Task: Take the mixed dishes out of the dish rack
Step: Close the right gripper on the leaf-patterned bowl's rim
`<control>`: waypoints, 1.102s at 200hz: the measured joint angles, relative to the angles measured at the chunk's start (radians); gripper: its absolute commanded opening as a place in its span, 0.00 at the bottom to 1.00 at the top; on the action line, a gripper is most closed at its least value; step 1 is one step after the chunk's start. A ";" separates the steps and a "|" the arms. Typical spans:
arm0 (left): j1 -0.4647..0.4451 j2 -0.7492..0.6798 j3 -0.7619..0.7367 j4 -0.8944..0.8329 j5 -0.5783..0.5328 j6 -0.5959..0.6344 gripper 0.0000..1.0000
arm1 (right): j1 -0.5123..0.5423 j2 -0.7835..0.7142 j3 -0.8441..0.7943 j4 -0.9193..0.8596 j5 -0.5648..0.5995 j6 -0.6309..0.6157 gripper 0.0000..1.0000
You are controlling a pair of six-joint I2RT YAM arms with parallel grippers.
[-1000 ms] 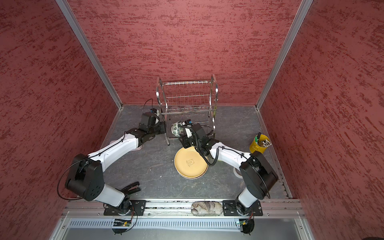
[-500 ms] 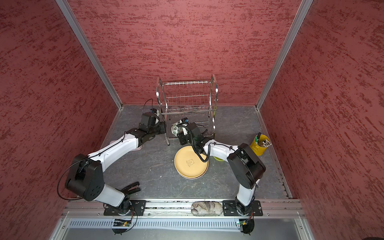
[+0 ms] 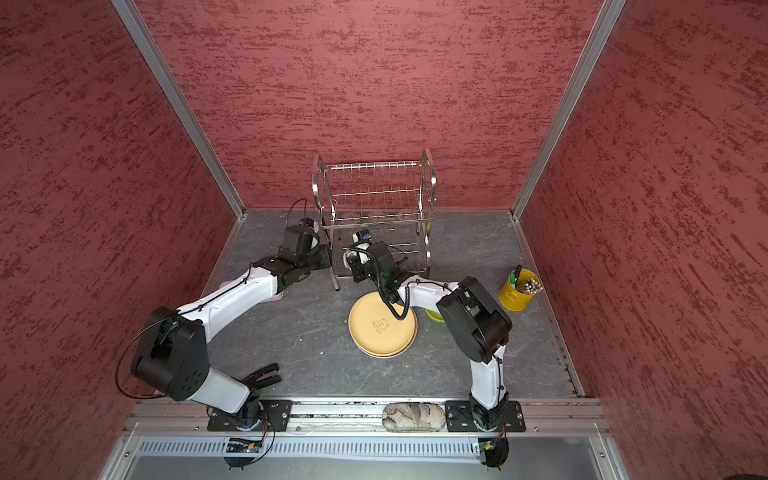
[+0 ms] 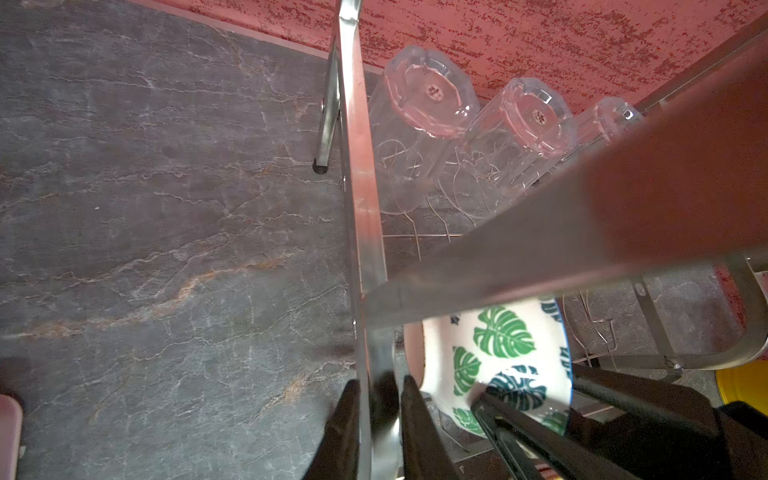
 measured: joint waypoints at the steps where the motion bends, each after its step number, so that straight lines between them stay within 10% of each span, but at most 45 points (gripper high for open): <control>1: 0.000 0.000 0.000 -0.001 -0.001 0.000 0.20 | 0.000 0.002 0.000 0.003 0.000 0.001 0.32; 220: -0.025 -0.020 0.000 -0.072 -0.044 -0.008 0.20 | -0.089 0.081 -0.084 0.386 -0.331 0.377 0.00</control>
